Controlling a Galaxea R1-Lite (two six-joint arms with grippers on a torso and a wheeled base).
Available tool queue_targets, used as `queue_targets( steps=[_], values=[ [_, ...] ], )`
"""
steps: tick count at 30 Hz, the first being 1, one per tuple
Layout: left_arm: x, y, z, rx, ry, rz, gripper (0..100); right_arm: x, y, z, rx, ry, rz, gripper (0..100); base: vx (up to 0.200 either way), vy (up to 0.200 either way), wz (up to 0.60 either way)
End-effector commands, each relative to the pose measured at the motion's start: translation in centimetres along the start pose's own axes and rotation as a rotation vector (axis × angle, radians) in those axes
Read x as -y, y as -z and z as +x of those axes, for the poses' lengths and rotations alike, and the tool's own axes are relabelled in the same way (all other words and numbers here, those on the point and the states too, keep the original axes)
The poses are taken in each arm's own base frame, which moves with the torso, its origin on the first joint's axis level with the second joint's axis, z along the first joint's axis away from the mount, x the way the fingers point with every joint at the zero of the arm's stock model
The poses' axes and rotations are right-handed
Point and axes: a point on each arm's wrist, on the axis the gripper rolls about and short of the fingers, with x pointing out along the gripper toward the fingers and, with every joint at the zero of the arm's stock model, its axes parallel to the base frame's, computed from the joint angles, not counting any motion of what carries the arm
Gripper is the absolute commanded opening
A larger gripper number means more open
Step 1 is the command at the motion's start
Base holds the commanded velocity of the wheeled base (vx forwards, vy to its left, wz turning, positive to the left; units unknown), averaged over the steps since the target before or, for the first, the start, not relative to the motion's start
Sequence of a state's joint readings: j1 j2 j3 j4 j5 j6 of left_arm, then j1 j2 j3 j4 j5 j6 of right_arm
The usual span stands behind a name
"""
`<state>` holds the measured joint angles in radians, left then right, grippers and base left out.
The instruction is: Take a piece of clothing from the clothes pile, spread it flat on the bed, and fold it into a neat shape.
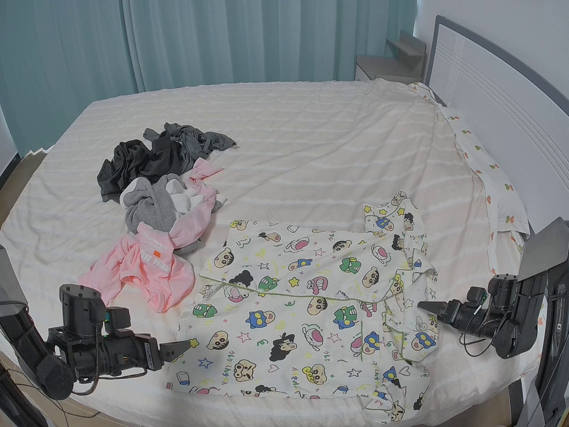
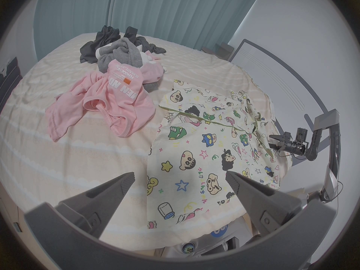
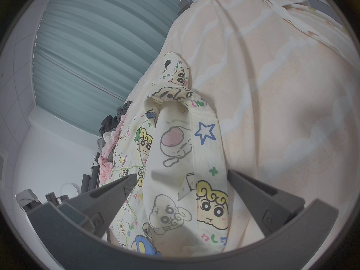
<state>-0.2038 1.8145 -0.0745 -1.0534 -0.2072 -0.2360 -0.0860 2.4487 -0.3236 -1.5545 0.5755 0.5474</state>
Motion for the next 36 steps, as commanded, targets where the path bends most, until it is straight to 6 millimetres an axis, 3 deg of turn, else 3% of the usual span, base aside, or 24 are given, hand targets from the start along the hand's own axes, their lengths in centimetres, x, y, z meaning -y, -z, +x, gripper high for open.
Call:
queue_targets(
  steps=[1,17,28,36],
  values=[
    [0.0,0.0,0.0,-0.001,0.0,0.0,100,-0.2,-0.3,0.3,0.016,-0.013,0.021,0,0.0,0.0,0.0],
    [0.0,0.0,0.0,-0.003,0.001,0.0,100,-0.1,-0.9,0.1,0.038,-0.016,0.08,0,0.0,0.0,0.0],
    [0.0,0.0,0.0,0.001,-0.006,0.003,100,1.4,-3.8,-1.9,0.195,0.052,0.08,0,0.0,0.0,0.0],
    [0.0,0.0,0.0,0.001,-0.008,0.004,100,2.1,-4.0,-2.3,0.207,0.077,0.09,0,0.0,0.0,0.0]
  ],
)
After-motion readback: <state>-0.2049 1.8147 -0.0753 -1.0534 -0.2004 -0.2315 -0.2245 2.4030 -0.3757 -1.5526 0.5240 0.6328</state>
